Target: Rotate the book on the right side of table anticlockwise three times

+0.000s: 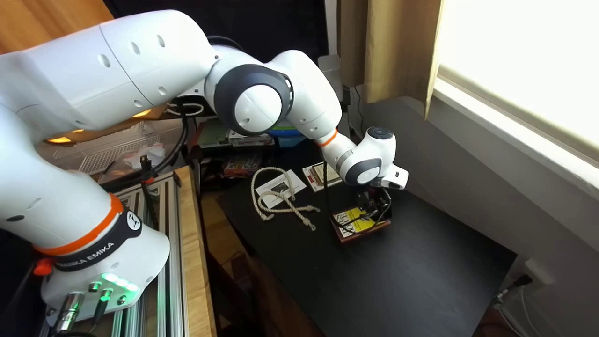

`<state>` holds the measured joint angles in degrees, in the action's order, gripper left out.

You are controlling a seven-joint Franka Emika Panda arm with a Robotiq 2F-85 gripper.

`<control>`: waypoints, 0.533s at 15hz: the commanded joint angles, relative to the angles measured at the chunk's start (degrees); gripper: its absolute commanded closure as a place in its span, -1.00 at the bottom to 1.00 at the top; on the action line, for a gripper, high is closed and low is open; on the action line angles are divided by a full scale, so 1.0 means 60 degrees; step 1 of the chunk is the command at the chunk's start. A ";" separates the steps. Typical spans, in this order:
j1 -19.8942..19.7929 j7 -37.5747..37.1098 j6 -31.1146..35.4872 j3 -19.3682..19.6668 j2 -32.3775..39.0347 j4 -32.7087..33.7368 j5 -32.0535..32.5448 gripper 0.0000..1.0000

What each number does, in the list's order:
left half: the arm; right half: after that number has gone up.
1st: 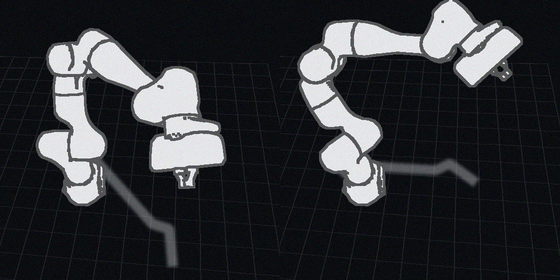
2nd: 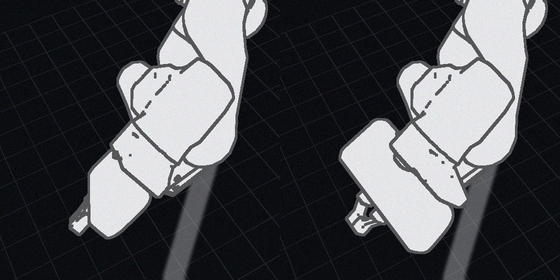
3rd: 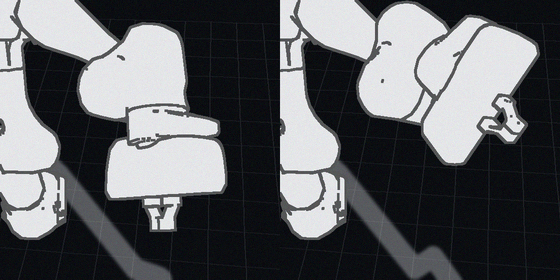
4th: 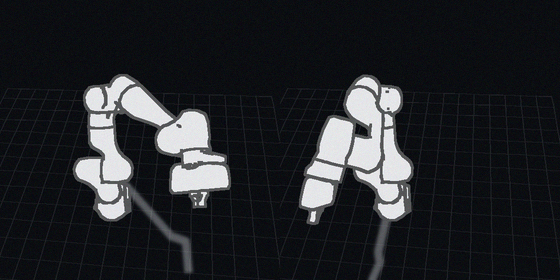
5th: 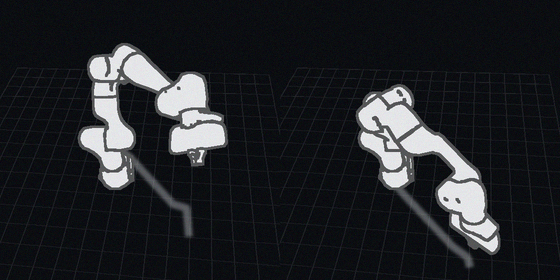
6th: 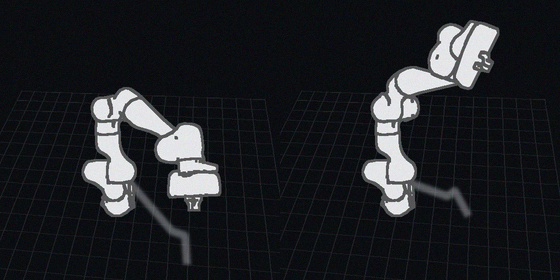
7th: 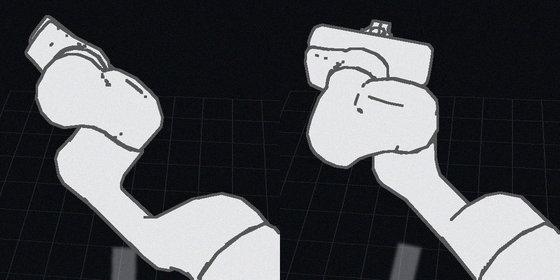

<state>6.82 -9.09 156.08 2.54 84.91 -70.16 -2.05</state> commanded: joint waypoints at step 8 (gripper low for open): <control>-0.0019 0.1957 -0.0001 -0.0775 0.0152 0.0071 0.0661 -1.00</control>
<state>7.35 -0.61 156.08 0.01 84.95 -69.37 0.43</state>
